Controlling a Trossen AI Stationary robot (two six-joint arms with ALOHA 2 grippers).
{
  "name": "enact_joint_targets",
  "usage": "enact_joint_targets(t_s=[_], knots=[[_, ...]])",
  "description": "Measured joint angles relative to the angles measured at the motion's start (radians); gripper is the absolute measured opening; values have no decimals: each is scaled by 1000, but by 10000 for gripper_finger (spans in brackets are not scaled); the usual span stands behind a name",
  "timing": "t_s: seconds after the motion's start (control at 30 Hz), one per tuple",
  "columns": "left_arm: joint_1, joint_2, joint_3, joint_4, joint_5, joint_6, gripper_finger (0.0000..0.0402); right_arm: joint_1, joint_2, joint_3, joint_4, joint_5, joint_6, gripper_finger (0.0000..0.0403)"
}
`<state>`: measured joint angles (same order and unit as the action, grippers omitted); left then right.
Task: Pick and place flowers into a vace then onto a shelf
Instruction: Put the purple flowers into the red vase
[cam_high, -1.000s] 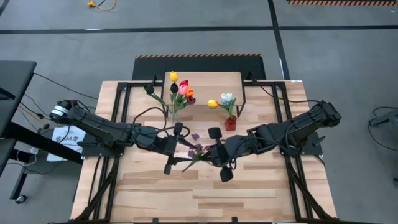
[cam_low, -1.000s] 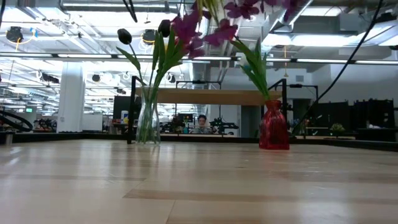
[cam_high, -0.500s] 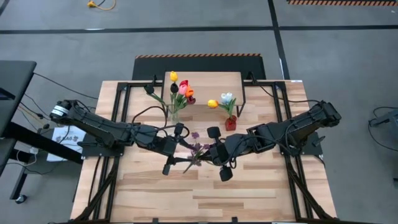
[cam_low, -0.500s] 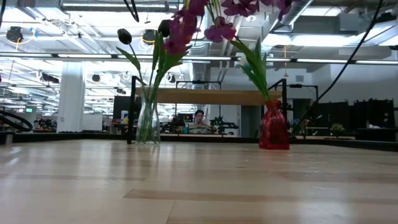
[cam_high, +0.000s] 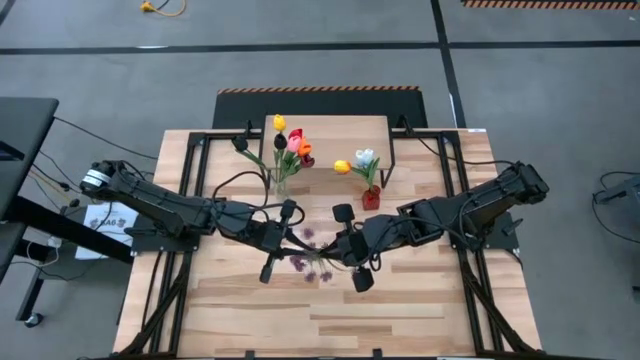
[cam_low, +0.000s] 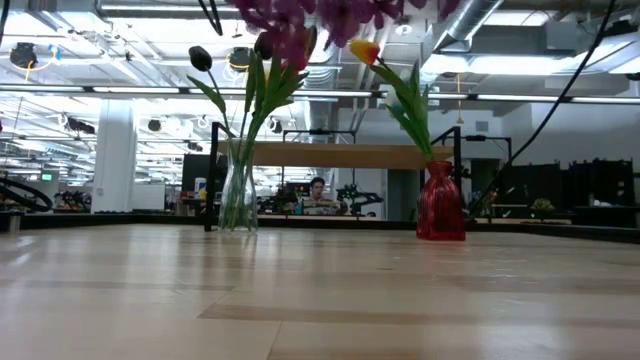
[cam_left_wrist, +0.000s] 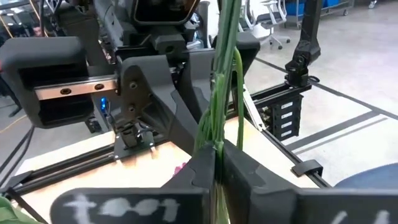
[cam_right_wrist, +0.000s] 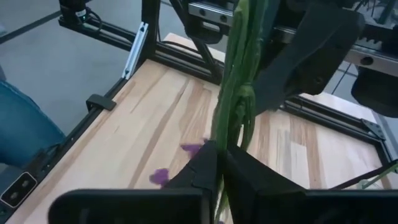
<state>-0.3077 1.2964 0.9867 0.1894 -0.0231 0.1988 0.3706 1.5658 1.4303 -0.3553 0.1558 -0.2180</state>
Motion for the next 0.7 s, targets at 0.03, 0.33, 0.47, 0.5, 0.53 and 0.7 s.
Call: enact_joint_targets(t_s=[0.03, 0.33, 0.47, 0.5, 0.53, 0.7], knots=[[0, 0, 0, -1, 0, 1, 3, 0, 0, 0, 0, 0, 0, 21], [0, 0, 0, -49, -14, 9, 1, 2, 0, 0, -4, 33, 21, 83], [-14, -20, 0, -97, -76, 59, 1, 5, 0, 0, -21, 32, 34, 121], [-22, -29, 0, -114, -105, 75, 1, 8, 0, 0, -30, 33, 34, 131], [-28, -41, 0, -132, -132, 90, 1, 9, 0, 0, -36, 33, 34, 140], [-68, -97, 0, -204, -290, 193, 0, 23, -8, 14, -34, 33, 35, 176]])
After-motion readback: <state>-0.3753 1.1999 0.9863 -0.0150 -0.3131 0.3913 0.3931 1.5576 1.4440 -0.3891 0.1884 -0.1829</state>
